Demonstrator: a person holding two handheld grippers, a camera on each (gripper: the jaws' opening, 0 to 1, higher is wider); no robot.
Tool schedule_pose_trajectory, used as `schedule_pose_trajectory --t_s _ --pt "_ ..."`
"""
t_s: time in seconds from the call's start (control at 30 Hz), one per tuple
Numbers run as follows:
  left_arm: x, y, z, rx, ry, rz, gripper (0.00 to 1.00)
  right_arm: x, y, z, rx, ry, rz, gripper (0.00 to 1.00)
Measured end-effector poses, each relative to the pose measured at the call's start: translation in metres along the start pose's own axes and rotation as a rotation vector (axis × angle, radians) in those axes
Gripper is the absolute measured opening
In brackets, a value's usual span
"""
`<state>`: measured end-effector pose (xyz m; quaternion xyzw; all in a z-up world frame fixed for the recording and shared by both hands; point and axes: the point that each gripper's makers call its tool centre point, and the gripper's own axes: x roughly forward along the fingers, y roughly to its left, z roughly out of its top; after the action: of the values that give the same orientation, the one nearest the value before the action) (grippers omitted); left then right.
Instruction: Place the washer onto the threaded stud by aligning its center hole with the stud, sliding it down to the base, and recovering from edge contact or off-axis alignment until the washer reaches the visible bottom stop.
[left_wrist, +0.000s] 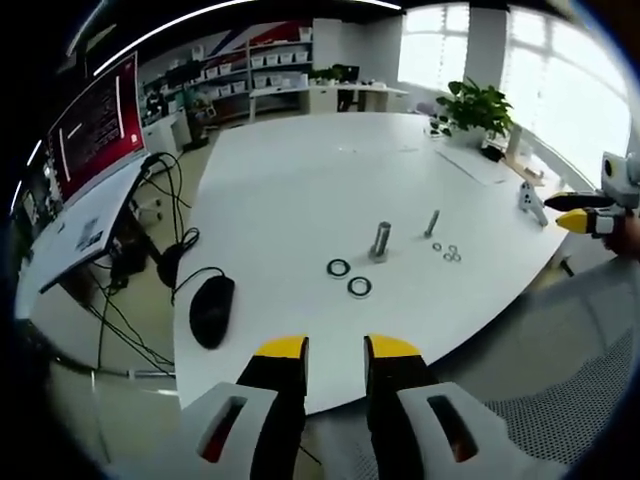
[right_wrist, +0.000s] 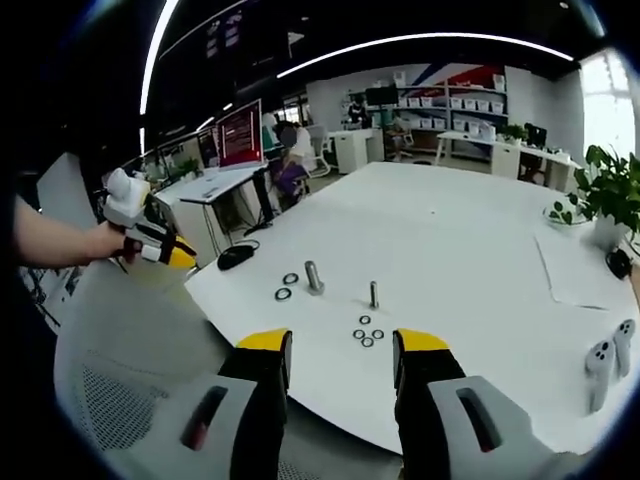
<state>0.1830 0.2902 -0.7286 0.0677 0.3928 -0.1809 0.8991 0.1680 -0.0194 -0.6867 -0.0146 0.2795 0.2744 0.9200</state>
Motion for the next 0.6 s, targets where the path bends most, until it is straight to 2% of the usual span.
schedule_pose_trajectory --t_s 0.43,0.6 --pt "-0.0018 0.0078 -0.0014 -0.013 0.01 0.048 0.2 0.0023 0.0052 -0.0048 -0.012 0.024 0.03 0.43" --pt "0.0015 0.0047 -0.0074 -0.023 0.041 0.022 0.2 0.002 0.0065 -0.0051 -0.007 0.026 0.035 0.43"
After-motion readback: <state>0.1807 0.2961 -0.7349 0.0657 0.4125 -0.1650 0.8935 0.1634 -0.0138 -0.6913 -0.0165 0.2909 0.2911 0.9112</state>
